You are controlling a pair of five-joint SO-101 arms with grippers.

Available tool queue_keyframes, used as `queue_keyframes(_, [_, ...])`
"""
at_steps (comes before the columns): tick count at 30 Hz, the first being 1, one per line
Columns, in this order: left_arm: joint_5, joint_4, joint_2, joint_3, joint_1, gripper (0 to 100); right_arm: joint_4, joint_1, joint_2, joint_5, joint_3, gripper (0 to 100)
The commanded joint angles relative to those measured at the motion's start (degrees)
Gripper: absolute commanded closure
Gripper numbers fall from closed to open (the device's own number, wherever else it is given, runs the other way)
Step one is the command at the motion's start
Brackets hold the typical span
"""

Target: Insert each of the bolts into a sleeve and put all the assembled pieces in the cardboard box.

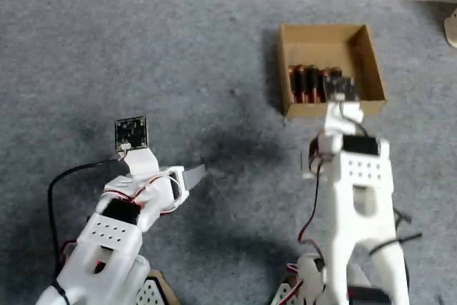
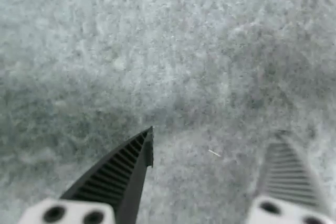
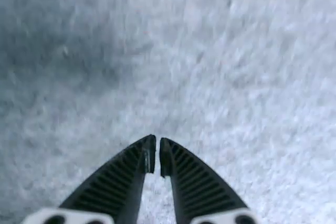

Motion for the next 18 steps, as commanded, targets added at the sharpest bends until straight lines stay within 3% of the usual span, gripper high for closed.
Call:
queue_keyframes(1, [-0.44,0.35,-2.68,-1.98,1.19,78,-6.55,-0.40,-8.22,0.70,9.54,99.5])
queue_keyframes(14, [-0.35,0.53,-39.25,10.33,1.89,96,-35.82,-0.40,-40.04,0.79,52.53,99.5])
queue_keyframes(16, [-0.35,0.88,-45.49,13.32,0.75,98,-37.32,-0.40,-46.29,0.70,57.98,99.5])
queue_keyframes(18, [-0.35,6.15,-50.15,12.88,-2.95,99,-32.57,-0.40,-52.18,0.53,60.44,99.5])
